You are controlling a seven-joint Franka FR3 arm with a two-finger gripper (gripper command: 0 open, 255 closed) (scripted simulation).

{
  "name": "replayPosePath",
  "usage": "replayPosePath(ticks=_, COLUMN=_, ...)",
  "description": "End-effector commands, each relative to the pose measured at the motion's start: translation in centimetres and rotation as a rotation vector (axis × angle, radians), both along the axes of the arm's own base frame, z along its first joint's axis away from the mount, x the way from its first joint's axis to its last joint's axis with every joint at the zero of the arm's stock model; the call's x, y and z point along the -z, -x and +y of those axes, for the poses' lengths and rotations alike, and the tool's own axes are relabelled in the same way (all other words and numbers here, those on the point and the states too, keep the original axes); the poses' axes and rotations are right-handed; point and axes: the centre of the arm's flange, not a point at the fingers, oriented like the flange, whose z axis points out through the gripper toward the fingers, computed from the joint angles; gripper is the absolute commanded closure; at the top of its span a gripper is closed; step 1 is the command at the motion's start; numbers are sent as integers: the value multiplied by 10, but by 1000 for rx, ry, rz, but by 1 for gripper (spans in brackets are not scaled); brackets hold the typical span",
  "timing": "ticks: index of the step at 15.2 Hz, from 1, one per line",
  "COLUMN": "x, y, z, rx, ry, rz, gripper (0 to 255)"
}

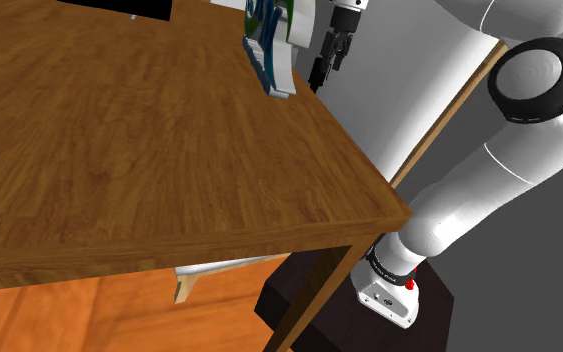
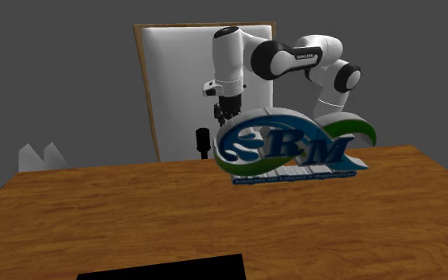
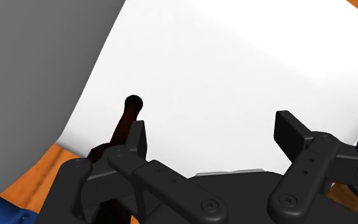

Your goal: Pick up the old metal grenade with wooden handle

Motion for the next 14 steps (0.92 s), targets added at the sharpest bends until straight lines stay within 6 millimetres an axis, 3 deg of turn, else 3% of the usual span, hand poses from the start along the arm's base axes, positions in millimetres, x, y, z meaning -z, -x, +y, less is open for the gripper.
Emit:
replayPosePath(ticks=1, x=-7, y=-14, z=-19, rx=8, ry=-5, rz=-3, gripper=0)
replayPosePath(ticks=8, x=-24, y=-69, z=-88, rx=37, ry=-26, rz=-11, gripper=0)
replayPosePath(ticks=14, x=8, y=-69, z=-88, rx=37, ry=-26, rz=-11, gripper=0)
